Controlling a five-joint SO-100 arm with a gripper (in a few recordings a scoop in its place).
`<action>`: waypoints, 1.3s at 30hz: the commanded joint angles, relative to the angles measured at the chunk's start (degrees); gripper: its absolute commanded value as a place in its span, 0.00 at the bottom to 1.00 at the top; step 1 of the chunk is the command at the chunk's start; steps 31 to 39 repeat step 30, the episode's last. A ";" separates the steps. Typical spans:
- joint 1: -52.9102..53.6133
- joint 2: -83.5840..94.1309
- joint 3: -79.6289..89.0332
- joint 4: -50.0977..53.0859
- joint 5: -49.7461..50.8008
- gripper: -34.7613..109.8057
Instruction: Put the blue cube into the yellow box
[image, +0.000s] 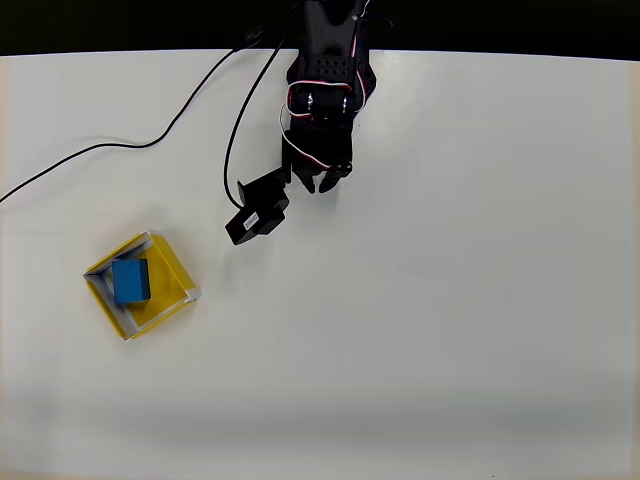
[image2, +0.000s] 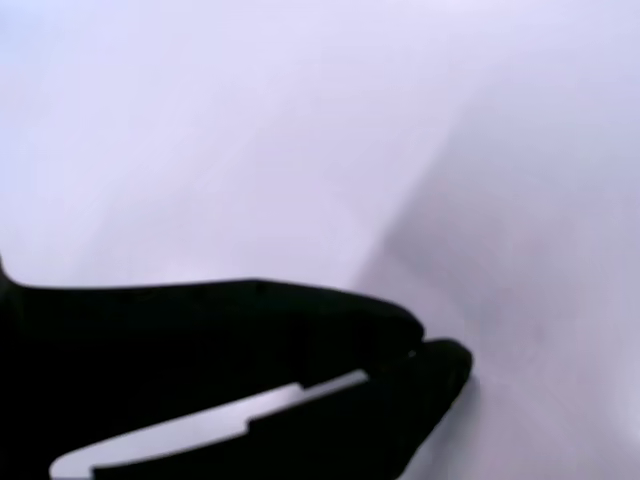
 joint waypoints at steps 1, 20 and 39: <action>1.49 1.58 1.58 1.41 2.20 0.24; 0.44 1.41 1.58 1.32 2.20 0.24; 0.44 1.41 1.58 1.32 2.20 0.24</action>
